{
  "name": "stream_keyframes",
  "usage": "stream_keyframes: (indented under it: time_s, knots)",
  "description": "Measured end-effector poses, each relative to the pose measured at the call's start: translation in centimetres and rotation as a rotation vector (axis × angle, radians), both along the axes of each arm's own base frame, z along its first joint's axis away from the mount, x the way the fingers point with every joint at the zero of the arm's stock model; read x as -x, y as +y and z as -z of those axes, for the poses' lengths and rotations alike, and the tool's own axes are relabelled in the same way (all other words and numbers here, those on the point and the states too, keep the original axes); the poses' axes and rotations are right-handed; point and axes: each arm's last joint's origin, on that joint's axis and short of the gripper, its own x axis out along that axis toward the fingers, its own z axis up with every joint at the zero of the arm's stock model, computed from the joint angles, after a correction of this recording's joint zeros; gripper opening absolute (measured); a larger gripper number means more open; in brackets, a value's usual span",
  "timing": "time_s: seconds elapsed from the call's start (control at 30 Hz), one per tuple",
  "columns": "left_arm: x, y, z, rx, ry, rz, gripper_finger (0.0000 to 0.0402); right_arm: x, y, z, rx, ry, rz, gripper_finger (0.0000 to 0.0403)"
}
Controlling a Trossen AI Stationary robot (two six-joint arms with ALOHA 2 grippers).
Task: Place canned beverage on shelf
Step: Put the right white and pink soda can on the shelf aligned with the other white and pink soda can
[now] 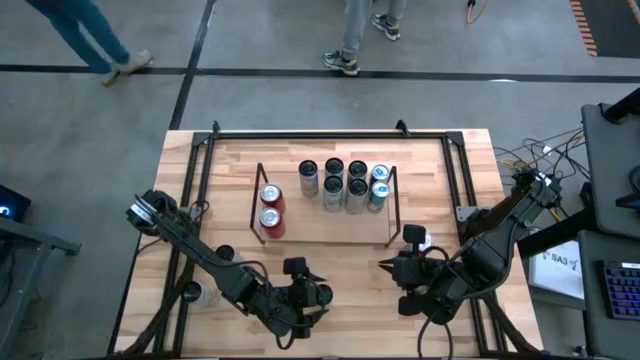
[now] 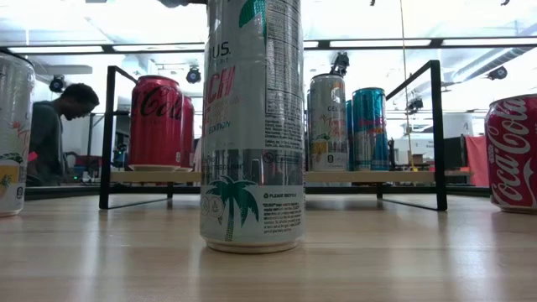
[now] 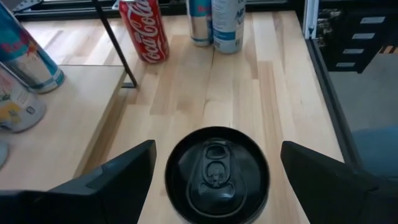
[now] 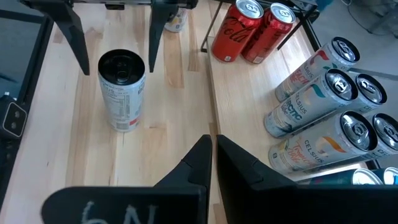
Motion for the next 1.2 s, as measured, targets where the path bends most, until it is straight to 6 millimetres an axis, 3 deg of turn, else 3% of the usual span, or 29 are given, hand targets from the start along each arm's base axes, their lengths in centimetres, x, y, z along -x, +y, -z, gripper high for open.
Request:
stream_keyframes:
  time_s: [0.37,0.53,0.7,0.9,1.2]
  knots:
    - [0.1,1.0,3.3,0.111,-0.048,-0.031,0.0327,0.0,0.0,0.0,0.001,0.0,0.0,0.0013]
    - [-0.1,1.2,4.7,0.121,-0.072,-0.018,0.0304,0.0,0.0,0.0,0.001,0.001,0.001,0.0013]
    - [-0.3,1.1,4.1,0.062,-0.088,-0.023,0.0239,0.0,0.0,0.0,0.001,0.001,0.0,0.0013]
    - [-0.4,1.2,3.3,0.005,-0.088,-0.055,0.0236,0.0,0.0,0.0,0.001,0.001,0.0,0.0013]
    - [-1.4,2.7,-0.8,-0.095,-0.151,-0.262,0.0236,0.0,0.0,0.0,0.005,0.004,-0.001,0.0013]
